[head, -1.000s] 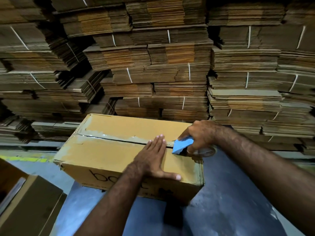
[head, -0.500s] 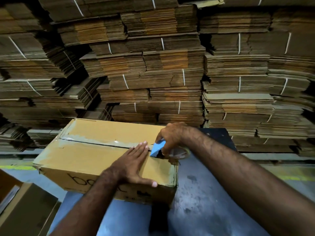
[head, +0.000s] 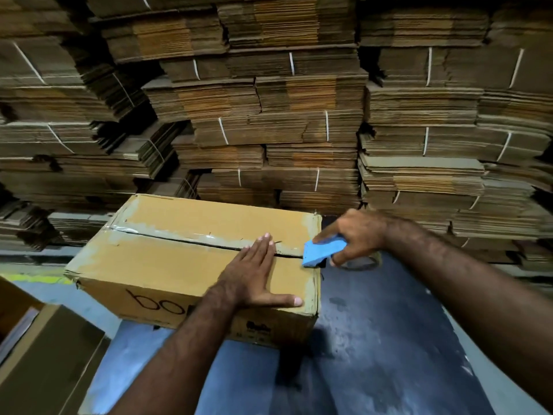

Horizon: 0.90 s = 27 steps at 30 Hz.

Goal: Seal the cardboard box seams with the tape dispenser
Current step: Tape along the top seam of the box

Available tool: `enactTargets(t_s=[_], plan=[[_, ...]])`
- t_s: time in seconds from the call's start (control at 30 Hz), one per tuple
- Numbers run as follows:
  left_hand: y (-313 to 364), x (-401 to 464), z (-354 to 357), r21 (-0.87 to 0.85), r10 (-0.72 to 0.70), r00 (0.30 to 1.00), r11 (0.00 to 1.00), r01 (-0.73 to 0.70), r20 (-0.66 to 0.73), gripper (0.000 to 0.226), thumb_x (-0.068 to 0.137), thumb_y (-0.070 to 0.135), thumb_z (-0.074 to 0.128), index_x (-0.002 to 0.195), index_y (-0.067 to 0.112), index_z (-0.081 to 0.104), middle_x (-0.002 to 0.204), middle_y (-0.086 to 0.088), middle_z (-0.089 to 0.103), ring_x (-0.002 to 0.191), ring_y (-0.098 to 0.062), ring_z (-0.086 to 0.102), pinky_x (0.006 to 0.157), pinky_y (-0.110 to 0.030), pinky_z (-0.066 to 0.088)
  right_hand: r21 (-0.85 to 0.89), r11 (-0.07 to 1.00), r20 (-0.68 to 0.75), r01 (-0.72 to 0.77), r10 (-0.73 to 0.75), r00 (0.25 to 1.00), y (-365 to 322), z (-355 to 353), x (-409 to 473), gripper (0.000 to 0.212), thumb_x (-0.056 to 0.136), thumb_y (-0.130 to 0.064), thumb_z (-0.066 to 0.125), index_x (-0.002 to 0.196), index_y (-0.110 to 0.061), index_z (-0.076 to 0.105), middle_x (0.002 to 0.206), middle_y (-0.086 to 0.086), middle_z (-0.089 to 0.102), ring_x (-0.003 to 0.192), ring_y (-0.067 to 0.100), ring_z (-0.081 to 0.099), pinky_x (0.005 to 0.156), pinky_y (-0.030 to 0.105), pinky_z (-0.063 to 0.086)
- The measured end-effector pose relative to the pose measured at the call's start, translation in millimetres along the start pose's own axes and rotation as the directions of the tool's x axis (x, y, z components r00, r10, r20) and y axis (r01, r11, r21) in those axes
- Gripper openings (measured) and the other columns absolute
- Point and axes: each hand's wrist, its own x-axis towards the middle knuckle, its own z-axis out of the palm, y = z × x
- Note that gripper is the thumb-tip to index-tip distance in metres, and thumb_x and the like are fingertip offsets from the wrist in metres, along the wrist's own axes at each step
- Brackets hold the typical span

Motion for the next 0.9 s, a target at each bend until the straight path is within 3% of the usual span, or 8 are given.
enactTargets(t_s=[0.1, 0.27, 0.43, 0.6, 0.77, 0.9], plan=[[10.2, -0.9, -1.4, 0.018, 0.008, 0.999, 1.000, -0.008, -0.043, 0.138, 0.063, 0.103, 0.021, 0.157, 0.007, -0.011, 0.162, -0.008, -0.025, 0.152, -0.021, -0.019, 0.125, -0.043, -0.004, -0.006, 1.000, -0.005, -0.018, 0.018, 1.000, -1.7, 6.7, 1.2, 0.064, 0.081, -0.063, 0.060, 0.141, -0.045, 0.045, 0.114, -0.013, 0.061, 0.087, 0.007, 0.048, 0.081, 0.035, 0.053], [49.1, 19.5, -0.3, -0.009, 0.099, 0.993, 0.995, -0.099, -0.066, 0.132, 0.068, 0.100, 0.015, 0.157, 0.004, -0.007, 0.165, -0.012, -0.017, 0.154, -0.023, -0.012, 0.125, -0.045, -0.001, -0.012, 1.000, -0.020, -0.005, 0.005, 1.000, 1.1, 10.5, -2.1, 0.064, 0.084, -0.060, 0.061, 0.143, -0.043, 0.044, 0.098, -0.014, 0.051, 0.081, 0.007, 0.045, 0.072, 0.027, 0.042], [50.4, 17.0, 6.7, 0.027, 0.116, 0.989, 0.993, -0.114, -0.090, 0.130, 0.071, 0.098, 0.018, 0.156, 0.002, -0.008, 0.164, -0.015, -0.017, 0.153, -0.025, -0.013, 0.125, -0.045, 0.000, 0.003, 1.000, -0.049, -0.013, 0.014, 0.999, 5.1, 16.1, -4.0, 0.065, 0.085, -0.060, 0.061, 0.144, -0.042, 0.041, 0.097, -0.012, 0.050, 0.082, 0.007, 0.045, 0.071, 0.025, 0.037], [60.0, 7.3, 11.9, 0.022, 0.083, 0.989, 0.996, -0.081, -0.124, 0.134, 0.068, 0.100, 0.017, 0.156, 0.001, -0.006, 0.165, -0.017, -0.013, 0.154, -0.026, -0.011, 0.125, -0.044, 0.001, 0.026, 0.999, -0.058, -0.024, 0.025, 0.998, 12.8, 28.8, -0.4, 0.071, 0.081, -0.066, 0.057, 0.146, -0.043, 0.039, 0.116, -0.004, 0.063, 0.084, 0.010, 0.048, 0.076, 0.028, 0.047], [63.3, 19.3, 12.0, 0.044, 0.066, 0.989, 0.997, -0.061, -0.132, 0.133, 0.067, 0.100, 0.012, 0.157, 0.004, -0.006, 0.166, -0.015, -0.014, 0.154, -0.024, -0.011, 0.125, -0.046, 0.001, 0.060, 0.998, -0.099, -0.031, 0.037, 0.994, 28.0, 43.0, -1.3, 0.075, 0.076, -0.071, 0.049, 0.145, -0.045, 0.037, 0.116, 0.000, 0.063, 0.087, 0.013, 0.052, 0.078, 0.033, 0.051], [61.2, 17.5, 16.9, 0.050, 0.070, 0.992, 0.997, -0.066, -0.105, 0.127, 0.072, 0.096, 0.019, 0.158, 0.005, -0.005, 0.165, -0.012, -0.016, 0.154, -0.022, -0.012, 0.125, -0.042, 0.000, 0.161, 0.986, -0.131, 0.040, -0.019, 0.991, 42.6, 51.4, -20.3, 0.077, 0.076, -0.075, 0.044, 0.146, -0.046, 0.037, 0.108, -0.010, 0.054, 0.088, 0.012, 0.048, 0.076, 0.027, 0.040]])
